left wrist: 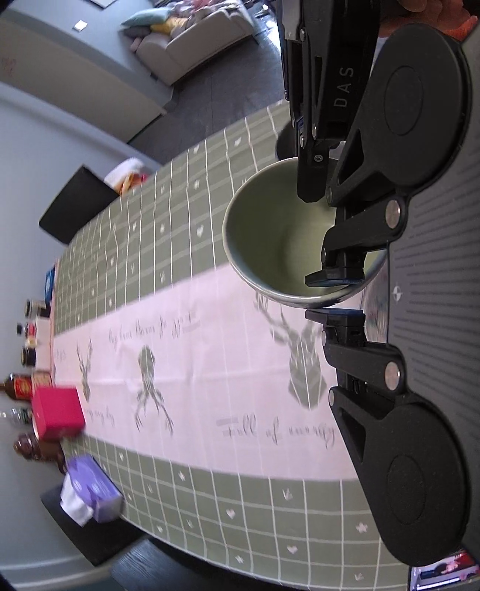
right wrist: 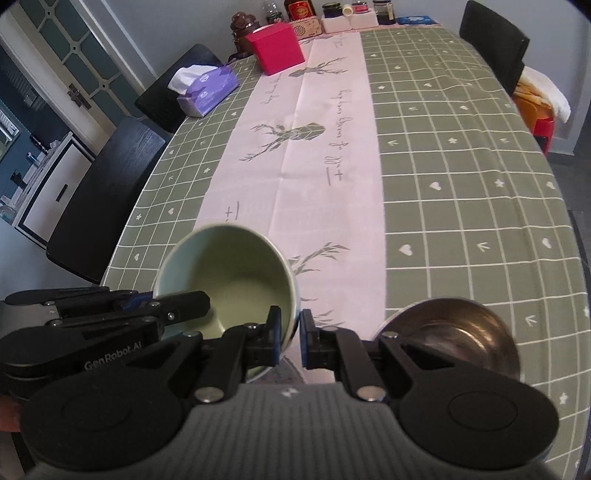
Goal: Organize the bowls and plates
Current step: 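Lift and carry the green bowl with the left gripper over the stacked bowls, then lower the green bowl into the orange bowl and open the left gripper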
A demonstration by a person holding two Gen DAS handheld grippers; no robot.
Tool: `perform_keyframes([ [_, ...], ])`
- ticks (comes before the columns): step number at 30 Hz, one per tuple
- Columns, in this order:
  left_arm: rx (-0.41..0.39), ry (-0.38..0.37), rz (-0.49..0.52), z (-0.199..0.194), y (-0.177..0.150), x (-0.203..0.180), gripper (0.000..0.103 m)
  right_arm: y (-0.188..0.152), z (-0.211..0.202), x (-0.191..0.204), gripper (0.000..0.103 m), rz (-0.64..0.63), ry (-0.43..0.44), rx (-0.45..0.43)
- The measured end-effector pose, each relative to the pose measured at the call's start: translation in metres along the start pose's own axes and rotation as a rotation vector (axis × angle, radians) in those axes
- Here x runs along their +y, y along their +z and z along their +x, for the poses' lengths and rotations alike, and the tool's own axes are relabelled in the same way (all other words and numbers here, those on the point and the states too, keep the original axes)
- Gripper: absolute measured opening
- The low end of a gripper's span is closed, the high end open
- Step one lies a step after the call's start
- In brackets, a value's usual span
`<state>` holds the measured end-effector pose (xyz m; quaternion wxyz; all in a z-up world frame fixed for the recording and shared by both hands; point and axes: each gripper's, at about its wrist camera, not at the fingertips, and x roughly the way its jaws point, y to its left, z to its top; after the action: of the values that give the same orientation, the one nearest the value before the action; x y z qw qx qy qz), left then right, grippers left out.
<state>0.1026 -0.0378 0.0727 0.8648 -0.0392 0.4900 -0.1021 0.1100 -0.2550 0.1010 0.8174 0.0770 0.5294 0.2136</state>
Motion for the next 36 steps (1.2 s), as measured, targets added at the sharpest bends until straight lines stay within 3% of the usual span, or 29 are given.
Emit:
perform_keyframes([
  [7,0.023,-0.084,0.047,0.007,0.002,-0.055,0.012,-0.013,-0.044,-0.049,0.007,0.03,-0.055,-0.044],
  [14,0.104,-0.131,0.065,0.032,-0.005,-0.086,0.013,-0.027,-0.055,-0.086,0.007,0.063,-0.093,-0.028],
  [23,0.196,-0.101,0.068,0.06,-0.012,-0.093,0.013,-0.041,-0.027,-0.109,0.006,0.088,-0.089,0.041],
  [36,0.231,-0.048,0.13,0.075,-0.015,-0.102,0.015,-0.042,-0.005,-0.115,0.006,0.059,-0.097,0.096],
])
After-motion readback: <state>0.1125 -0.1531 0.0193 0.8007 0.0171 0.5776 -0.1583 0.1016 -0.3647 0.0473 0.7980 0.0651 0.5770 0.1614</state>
